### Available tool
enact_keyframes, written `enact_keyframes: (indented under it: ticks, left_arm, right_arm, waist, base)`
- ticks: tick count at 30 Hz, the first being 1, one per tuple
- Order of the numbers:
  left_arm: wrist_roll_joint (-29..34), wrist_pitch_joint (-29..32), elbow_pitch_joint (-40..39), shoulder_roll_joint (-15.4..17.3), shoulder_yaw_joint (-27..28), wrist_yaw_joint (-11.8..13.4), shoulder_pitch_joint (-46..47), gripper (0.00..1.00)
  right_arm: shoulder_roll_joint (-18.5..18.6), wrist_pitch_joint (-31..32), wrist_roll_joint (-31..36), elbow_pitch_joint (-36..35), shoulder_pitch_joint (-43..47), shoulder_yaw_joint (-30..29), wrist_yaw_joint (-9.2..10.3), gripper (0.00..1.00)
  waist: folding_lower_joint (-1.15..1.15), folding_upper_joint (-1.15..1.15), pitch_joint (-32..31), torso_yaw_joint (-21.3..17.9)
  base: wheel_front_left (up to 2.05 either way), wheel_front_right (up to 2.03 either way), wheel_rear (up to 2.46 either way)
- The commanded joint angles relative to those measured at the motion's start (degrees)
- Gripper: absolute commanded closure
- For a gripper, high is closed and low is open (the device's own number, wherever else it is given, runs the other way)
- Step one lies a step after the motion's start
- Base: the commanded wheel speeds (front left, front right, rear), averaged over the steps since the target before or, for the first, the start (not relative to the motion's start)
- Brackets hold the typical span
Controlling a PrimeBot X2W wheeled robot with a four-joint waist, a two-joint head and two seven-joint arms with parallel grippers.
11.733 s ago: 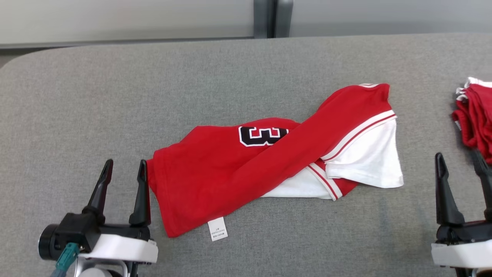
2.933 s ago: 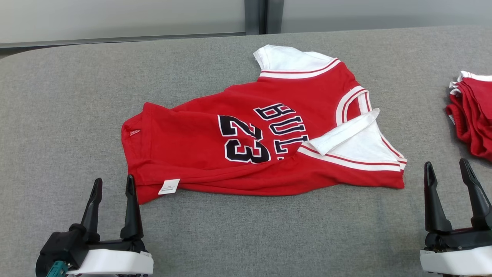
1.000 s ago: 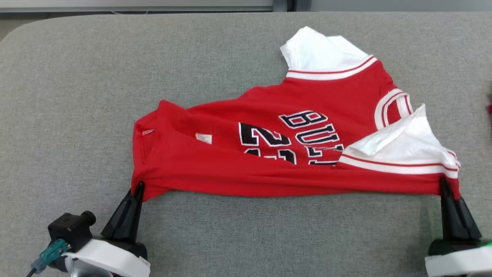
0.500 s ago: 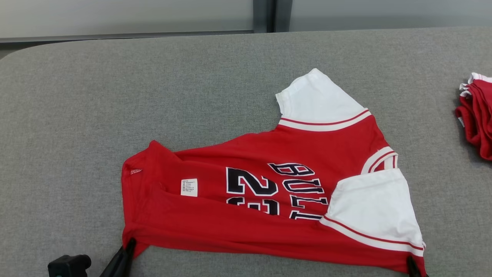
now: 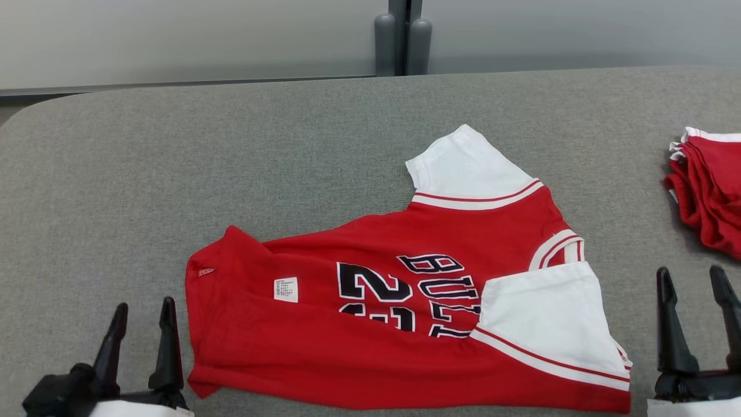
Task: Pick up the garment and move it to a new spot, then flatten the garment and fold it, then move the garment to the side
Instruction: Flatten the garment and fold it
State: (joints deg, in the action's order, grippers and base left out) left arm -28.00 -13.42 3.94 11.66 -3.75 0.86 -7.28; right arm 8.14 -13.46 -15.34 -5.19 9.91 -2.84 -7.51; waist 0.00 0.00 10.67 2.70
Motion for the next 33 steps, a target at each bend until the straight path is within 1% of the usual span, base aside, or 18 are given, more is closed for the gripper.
enact_keyframes:
  ticks: [1, 3, 7, 14, 21, 24, 26, 28, 31, 32, 33]
  left_arm:
    - [1.3, -0.4, -1.6, 0.2, 0.3, 1.2, 1.2, 0.00]
    - [3.4, -0.7, -4.0, 0.6, 0.6, 2.8, 1.8, 0.00]
    - [7.9, 0.3, -7.6, 1.3, -1.2, 5.6, 4.0, 0.00]
    - [9.2, 1.9, -8.4, 0.2, -3.1, 7.2, 3.3, 0.00]
    - [9.5, 3.0, -8.7, 0.3, -4.0, 7.5, 4.3, 0.00]
    - [8.7, 4.8, -7.6, -0.1, -5.1, 6.4, 7.0, 0.00]
    - [7.6, 6.5, -5.4, -0.5, -6.0, 5.2, 10.1, 0.00]
    - [6.1, 8.5, -1.7, -0.9, -6.5, 3.9, 13.9, 0.00]
    - [3.6, 11.4, 6.0, -1.1, -6.4, 1.8, 19.8, 0.00]
    - [3.6, 11.4, 6.0, -1.1, -6.4, 1.8, 19.8, 0.00]
    - [2.5, 12.3, 9.2, -1.2, -6.1, 1.1, 21.5, 0.00]
  right_arm:
    - [0.5, 0.9, 1.0, -2.0, -1.3, 0.0, 0.04, 0.00]
    - [0.8, 2.5, 2.3, -4.6, -2.5, -0.2, 0.04, 0.00]
    - [1.2, 5.6, 4.0, -7.6, -4.6, 0.3, 0.04, 0.00]
    - [0.5, 6.1, 3.9, -7.4, -3.9, 0.7, 0.04, 0.00]
    - [0.3, 5.8, 3.3, -6.8, -3.6, 0.7, 0.04, 0.00]
    - [0.2, 5.9, 3.1, -6.9, -4.1, 0.8, 0.04, 0.00]
    - [0.1, 5.9, 3.0, -7.1, -4.7, 1.0, 0.04, 0.00]
    - [0.0, 6.0, 2.8, -7.2, -5.3, 1.3, 0.04, 0.00]
    - [0.3, 6.0, 2.7, -6.7, -6.3, 2.1, 0.05, 0.00]
    - [0.3, 6.0, 2.7, -6.7, -6.3, 2.1, 0.05, 0.00]
    - [0.4, 5.9, 2.7, -6.5, -6.6, 2.3, 0.05, 0.00]
  waist:
    - [0.00, 0.00, -0.3, -0.4]
    - [0.00, 0.00, -0.5, -0.7]
    - [0.00, 0.00, -0.7, -1.0]
    - [0.00, 0.00, -0.6, -1.2]
    - [0.00, 0.00, -0.3, -1.1]
    - [0.00, 0.00, 0.4, -1.0]
    - [0.00, 0.00, 1.3, -1.0]
    - [0.00, 0.00, 2.2, -1.1]
    - [0.00, 0.00, 3.3, -1.8]
    - [0.00, 0.00, 3.3, -1.8]
    - [0.00, 0.00, 3.6, -2.0]
  base:
    - [0.00, 0.00, 0.00]
    - [0.00, 0.00, 0.00]
    - [0.00, 0.00, 0.00]
    - [0.00, 0.00, 0.00]
    - [0.00, 0.00, 0.00]
    - [0.00, 0.00, 0.00]
    - [0.00, 0.00, 0.00]
    - [0.00, 0.00, 0.00]
    - [0.00, 0.00, 0.00]
    - [0.00, 0.00, 0.00]
    - [0.00, 0.00, 0.00]
